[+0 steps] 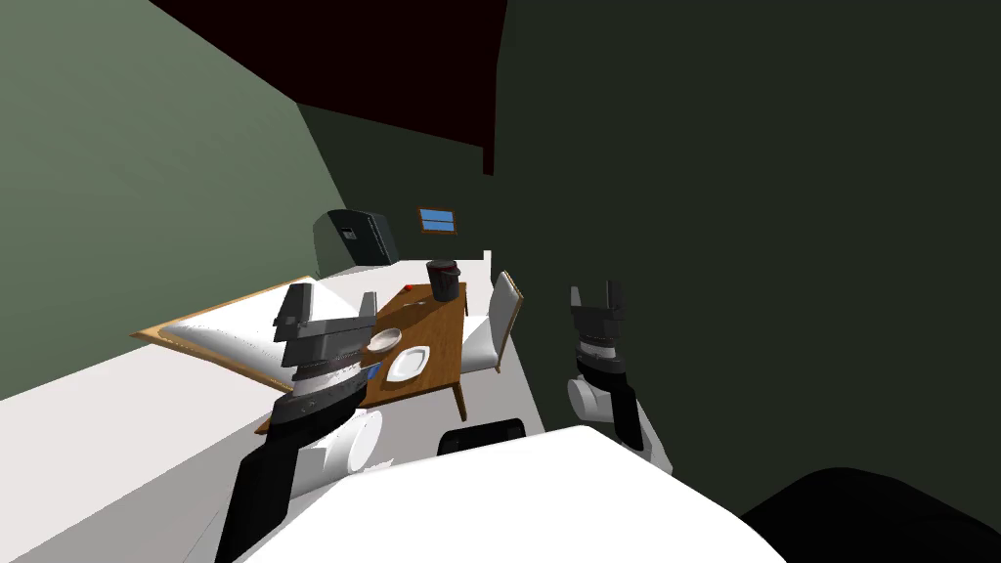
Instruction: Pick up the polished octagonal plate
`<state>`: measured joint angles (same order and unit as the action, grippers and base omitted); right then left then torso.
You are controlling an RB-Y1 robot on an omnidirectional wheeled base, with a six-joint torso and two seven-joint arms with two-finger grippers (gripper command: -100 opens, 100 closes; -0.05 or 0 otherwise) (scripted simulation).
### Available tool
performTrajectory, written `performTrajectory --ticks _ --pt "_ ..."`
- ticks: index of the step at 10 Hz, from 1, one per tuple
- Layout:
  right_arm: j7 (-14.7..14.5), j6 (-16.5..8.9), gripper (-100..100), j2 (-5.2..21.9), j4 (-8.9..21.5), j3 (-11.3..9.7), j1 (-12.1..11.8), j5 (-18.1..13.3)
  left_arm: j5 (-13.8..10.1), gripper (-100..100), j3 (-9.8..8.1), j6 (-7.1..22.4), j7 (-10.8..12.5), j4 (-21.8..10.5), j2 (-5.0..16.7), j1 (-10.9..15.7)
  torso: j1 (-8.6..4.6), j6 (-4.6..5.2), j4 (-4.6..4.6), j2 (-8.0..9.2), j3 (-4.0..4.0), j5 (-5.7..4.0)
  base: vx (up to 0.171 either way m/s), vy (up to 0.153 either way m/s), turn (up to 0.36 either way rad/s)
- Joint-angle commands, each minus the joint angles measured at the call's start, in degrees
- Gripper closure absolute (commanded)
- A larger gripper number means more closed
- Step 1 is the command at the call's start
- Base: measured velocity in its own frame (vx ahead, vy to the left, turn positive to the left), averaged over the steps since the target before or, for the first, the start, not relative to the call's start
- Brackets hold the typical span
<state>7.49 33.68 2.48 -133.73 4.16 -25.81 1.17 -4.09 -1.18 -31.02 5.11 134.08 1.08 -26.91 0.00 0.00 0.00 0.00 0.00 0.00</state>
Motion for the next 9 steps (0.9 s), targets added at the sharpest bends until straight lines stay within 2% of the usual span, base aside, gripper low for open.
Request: performTrajectory --ticks 1,5,9 --pt "0.0 0.0 0 0.0 0.0 0.0 0.0 0.0 -0.2 -100 -0.08 1.3 -0.3 -1.6 2.4 0.8 0.0 0.0 0.0 0.0 0.0 0.0 -0.005 -0.002 -0.015" --pt "0.0 0.0 0 0.0 0.0 0.0 0.0 0.0 -0.9 -100 -0.45 5.7 -1.4 -7.2 5.8 3.7 -0.01 0.01 0.01 0.05 0.03 0.0 -0.016 -0.008 -0.027" --pt "0.0 0.0 0 0.0 0.0 0.0 0.0 0.0 -2.0 -100 -1.17 12.1 -3.1 -14.7 8.3 8.0 -0.06 0.01 0.02 0.1 0.05 -0.01 -0.03 -0.021 -0.039"
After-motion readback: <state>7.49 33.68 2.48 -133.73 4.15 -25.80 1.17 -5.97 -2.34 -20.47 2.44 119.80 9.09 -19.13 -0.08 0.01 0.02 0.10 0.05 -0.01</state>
